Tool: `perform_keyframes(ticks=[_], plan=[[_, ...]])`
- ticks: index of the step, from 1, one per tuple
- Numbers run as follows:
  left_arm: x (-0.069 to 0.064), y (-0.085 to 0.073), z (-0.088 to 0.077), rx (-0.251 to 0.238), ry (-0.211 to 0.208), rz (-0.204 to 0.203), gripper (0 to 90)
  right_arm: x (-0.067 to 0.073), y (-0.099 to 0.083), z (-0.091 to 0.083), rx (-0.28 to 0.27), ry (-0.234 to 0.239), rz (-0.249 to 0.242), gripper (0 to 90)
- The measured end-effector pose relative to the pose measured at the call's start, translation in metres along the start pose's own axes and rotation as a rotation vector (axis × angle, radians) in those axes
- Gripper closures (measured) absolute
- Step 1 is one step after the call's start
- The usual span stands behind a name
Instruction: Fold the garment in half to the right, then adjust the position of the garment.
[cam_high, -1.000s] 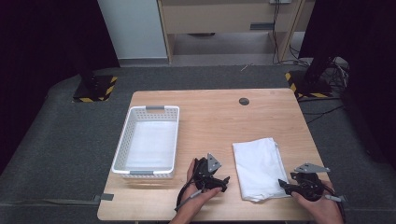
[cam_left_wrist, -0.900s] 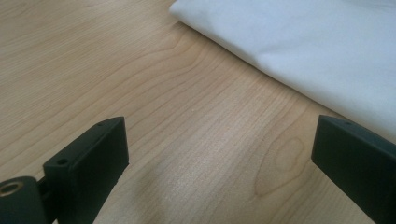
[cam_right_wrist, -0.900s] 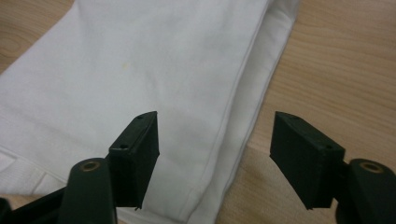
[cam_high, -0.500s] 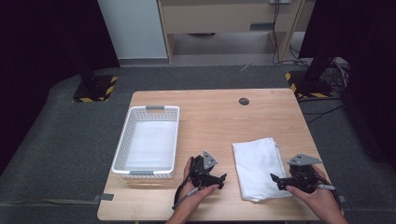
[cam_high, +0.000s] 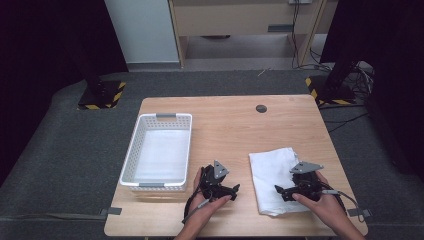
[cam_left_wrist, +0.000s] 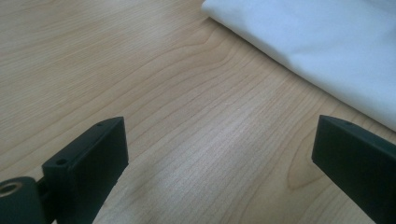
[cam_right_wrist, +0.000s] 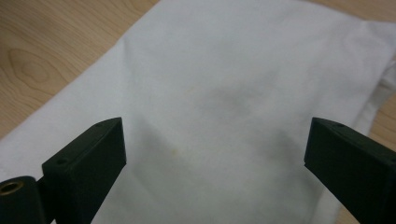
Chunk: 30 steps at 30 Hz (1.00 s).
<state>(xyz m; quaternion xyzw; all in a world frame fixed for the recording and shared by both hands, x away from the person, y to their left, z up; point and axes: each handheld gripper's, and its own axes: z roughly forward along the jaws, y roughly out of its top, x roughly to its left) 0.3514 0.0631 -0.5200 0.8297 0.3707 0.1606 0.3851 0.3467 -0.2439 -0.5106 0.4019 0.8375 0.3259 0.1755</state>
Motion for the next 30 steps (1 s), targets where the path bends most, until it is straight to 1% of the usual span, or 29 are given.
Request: perform_keyframes(ticks=[3,5,6,10,12,19,24,30], plan=[[0.001,0.002,-0.005,-0.005,0.005,-0.020,2.4,0.002,-0.003,0.013,0.015,-0.004,0.001,5.1],[0.002,0.004,-0.009,-0.013,0.006,-0.027,2.3,0.003,-0.007,0.019,0.029,-0.002,0.016,3.7],[0.002,0.005,-0.011,-0.013,0.010,-0.032,2.3,0.003,-0.008,0.021,0.025,0.000,0.025,2.3],[0.005,0.007,-0.016,-0.015,0.011,-0.046,2.4,0.005,-0.009,0.021,0.033,-0.011,0.053,2.0],[0.008,0.006,-0.017,-0.019,0.017,-0.061,2.4,0.008,-0.009,0.021,0.030,-0.013,0.057,1.9],[0.014,0.005,-0.018,-0.019,0.030,-0.082,2.6,0.025,-0.007,0.024,0.020,-0.006,0.051,1.1],[0.014,0.003,-0.017,-0.013,0.027,-0.082,2.7,0.039,-0.004,0.028,0.016,-0.020,0.069,0.6],[0.012,0.004,-0.017,-0.014,0.022,-0.079,2.9,0.054,0.001,0.032,0.013,-0.018,0.069,0.5]])
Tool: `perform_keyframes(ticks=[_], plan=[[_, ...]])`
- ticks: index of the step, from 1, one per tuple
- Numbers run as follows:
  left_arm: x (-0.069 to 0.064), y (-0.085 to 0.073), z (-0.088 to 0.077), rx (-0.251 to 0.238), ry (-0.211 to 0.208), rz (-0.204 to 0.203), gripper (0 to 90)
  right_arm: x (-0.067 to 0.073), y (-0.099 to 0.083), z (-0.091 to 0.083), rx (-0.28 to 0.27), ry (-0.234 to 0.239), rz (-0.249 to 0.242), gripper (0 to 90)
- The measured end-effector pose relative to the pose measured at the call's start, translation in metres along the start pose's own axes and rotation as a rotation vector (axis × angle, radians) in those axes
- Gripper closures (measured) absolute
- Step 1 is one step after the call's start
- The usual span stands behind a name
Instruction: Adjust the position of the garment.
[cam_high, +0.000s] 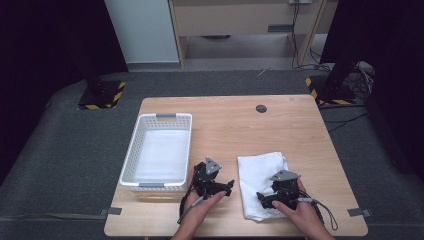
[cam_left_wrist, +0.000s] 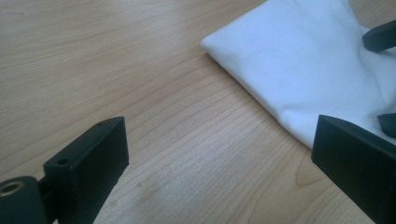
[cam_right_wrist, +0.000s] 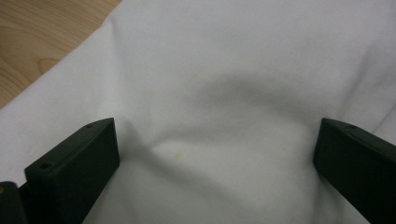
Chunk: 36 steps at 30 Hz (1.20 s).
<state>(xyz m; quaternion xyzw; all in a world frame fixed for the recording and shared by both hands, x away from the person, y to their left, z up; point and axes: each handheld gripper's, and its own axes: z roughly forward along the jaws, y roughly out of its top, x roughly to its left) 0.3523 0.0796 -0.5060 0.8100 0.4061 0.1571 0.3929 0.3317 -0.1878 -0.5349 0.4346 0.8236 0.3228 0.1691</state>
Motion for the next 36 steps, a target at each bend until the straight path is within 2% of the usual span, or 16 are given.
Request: perform_keyframes(ticks=[8,36], plan=[[-0.001,-0.001,0.001,0.002,-0.004,-0.002,3.0,0.015,0.002,0.004,-0.017,-0.009,0.008,0.5],[0.000,0.000,0.001,0.005,0.000,-0.004,3.1,0.040,0.010,0.013,-0.035,-0.018,0.016,0.5]])
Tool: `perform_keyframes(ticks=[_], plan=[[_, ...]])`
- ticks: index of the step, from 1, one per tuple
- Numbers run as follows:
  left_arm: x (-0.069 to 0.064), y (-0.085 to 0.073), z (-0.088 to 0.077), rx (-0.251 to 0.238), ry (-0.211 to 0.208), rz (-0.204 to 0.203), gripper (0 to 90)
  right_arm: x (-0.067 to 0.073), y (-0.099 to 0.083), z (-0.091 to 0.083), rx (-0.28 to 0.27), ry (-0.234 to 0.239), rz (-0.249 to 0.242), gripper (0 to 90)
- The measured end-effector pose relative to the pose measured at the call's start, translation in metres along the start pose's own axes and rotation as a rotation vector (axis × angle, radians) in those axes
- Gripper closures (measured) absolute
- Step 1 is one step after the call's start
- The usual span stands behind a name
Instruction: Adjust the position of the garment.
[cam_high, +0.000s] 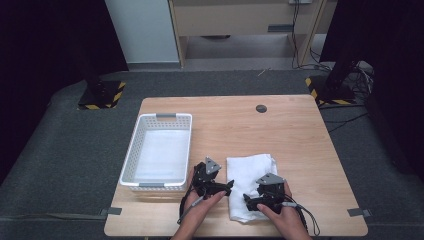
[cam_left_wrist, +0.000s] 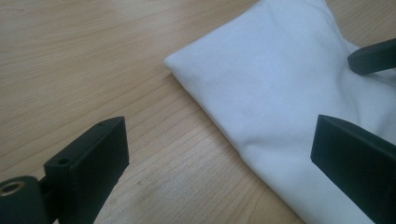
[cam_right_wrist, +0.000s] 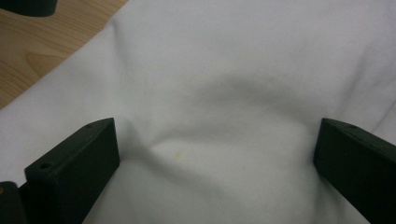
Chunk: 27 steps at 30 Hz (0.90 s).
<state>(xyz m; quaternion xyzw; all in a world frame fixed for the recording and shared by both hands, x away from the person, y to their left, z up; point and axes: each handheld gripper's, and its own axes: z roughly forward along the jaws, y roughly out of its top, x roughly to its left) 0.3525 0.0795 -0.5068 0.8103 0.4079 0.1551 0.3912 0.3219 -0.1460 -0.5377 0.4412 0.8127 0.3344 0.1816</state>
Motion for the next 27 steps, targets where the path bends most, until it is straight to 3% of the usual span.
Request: perform_keyframes(ticks=[27], plan=[[-0.003,0.001,-0.001,0.005,0.001,0.008,3.2,-0.006,-0.013,-0.009,-0.023,-0.018,0.035,0.7]])
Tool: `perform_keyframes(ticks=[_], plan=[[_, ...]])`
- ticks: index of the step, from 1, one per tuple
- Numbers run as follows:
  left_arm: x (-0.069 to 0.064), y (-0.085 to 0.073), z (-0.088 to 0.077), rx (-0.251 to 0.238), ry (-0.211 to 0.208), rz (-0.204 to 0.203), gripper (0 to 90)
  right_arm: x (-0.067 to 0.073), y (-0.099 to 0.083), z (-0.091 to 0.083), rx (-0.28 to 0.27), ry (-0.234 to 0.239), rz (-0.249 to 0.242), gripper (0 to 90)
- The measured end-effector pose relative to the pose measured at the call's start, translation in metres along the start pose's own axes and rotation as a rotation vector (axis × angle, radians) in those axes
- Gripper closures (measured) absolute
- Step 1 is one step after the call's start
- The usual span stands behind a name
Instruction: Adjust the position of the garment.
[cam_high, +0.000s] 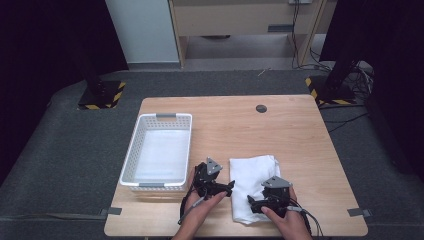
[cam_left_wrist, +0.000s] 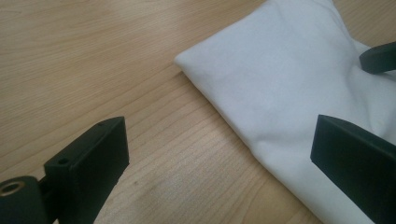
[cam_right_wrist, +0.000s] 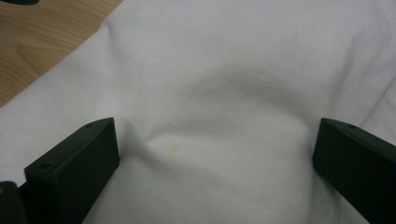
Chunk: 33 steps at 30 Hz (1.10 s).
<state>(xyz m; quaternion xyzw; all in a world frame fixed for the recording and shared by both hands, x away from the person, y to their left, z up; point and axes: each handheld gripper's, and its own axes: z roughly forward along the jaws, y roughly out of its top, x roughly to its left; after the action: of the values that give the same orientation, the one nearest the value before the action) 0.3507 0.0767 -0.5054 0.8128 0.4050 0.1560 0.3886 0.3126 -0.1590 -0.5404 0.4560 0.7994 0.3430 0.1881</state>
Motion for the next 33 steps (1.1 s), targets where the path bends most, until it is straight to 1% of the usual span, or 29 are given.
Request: perform_keyframes(ticks=[5,12,17,20,23,26,28,30,31,32,33], plan=[[-0.001,0.000,0.000,0.001,0.000,0.003,3.1,0.000,0.001,0.000,0.005,-0.001,0.001,0.6],[-0.002,0.000,0.000,0.002,-0.001,0.006,3.1,-0.003,-0.001,-0.001,-0.003,-0.003,0.000,0.6],[-0.004,0.002,-0.001,0.001,-0.003,0.010,3.1,-0.003,0.000,-0.001,0.010,0.001,0.003,0.5],[-0.005,0.004,-0.004,-0.010,-0.007,0.004,3.1,-0.006,0.006,-0.003,0.039,0.027,-0.009,3.0],[-0.006,0.007,-0.007,-0.010,-0.020,0.003,2.9,-0.011,0.014,-0.014,0.021,0.040,-0.048,4.3],[-0.009,0.009,-0.009,-0.013,-0.035,-0.005,2.5,-0.020,0.019,-0.031,-0.008,0.059,-0.055,4.3],[-0.011,0.011,-0.010,-0.015,-0.046,-0.008,2.4,-0.026,0.019,-0.041,-0.014,0.088,-0.071,4.6],[-0.012,0.014,-0.011,-0.018,-0.065,-0.006,2.5,-0.031,0.017,-0.049,-0.013,0.110,-0.085,6.0],[-0.012,0.017,-0.011,-0.020,-0.074,-0.005,2.9,-0.034,0.015,-0.053,-0.017,0.128,-0.093,5.9],[-0.012,0.019,-0.011,-0.021,-0.079,-0.007,2.9,-0.037,0.014,-0.057,-0.020,0.147,-0.099,6.2],[-0.012,0.022,-0.010,-0.021,-0.079,-0.011,2.9,-0.039,0.013,-0.060,-0.018,0.152,-0.100,7.4]])
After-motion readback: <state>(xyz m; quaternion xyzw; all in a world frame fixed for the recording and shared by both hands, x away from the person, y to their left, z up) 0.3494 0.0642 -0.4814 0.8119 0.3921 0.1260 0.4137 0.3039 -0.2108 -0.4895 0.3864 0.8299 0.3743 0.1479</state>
